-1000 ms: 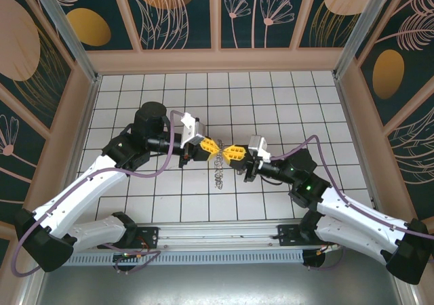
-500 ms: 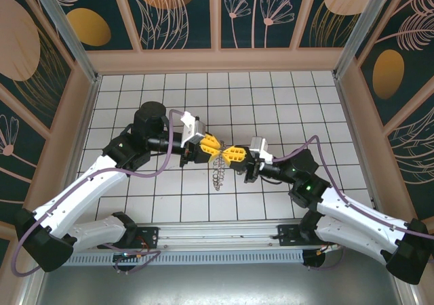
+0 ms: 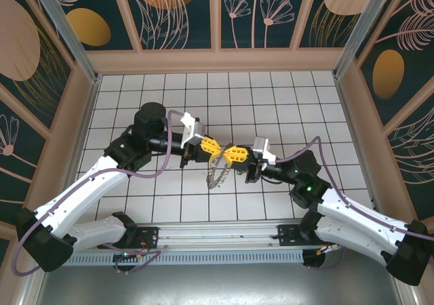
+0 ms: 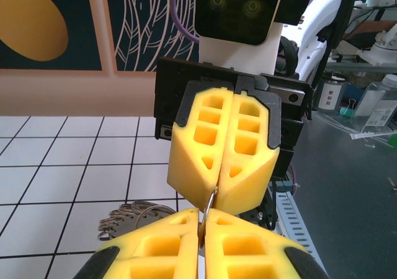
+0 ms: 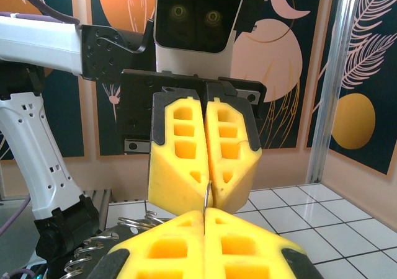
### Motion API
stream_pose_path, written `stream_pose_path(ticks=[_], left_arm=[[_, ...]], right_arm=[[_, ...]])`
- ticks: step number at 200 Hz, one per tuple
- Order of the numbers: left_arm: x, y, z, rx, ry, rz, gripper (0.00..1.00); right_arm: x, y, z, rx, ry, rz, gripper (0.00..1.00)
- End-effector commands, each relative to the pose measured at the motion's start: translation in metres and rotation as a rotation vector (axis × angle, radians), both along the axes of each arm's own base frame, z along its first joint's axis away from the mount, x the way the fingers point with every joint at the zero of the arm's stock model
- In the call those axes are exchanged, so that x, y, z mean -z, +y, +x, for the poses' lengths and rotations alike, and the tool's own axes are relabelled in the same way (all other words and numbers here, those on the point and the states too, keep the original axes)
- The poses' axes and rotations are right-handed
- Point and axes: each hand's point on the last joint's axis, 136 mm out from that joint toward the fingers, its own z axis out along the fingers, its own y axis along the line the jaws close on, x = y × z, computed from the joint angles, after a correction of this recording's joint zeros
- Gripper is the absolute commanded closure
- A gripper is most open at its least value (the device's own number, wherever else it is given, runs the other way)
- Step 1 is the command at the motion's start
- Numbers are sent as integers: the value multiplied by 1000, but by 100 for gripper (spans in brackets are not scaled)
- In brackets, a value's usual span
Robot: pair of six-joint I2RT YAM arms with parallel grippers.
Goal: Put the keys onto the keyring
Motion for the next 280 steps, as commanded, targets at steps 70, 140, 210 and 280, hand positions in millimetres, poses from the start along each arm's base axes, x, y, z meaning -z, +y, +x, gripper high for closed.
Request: stream_pose_path(ticks=[70, 140, 210, 280], left_arm=[[-5, 7, 18, -129, -42, -4, 100], [4, 15, 39, -266, -49, 31, 100], [44, 27, 60, -432, 48, 97, 100], [62, 41, 39, -442, 139, 89, 100]], right_arm=[[-20, -20, 17, 144, 7, 87, 58], [33, -55, 61, 469, 301, -60, 44], [168, -87, 90, 799, 868, -361, 45], [237, -84, 97, 818, 1070, -467, 52]])
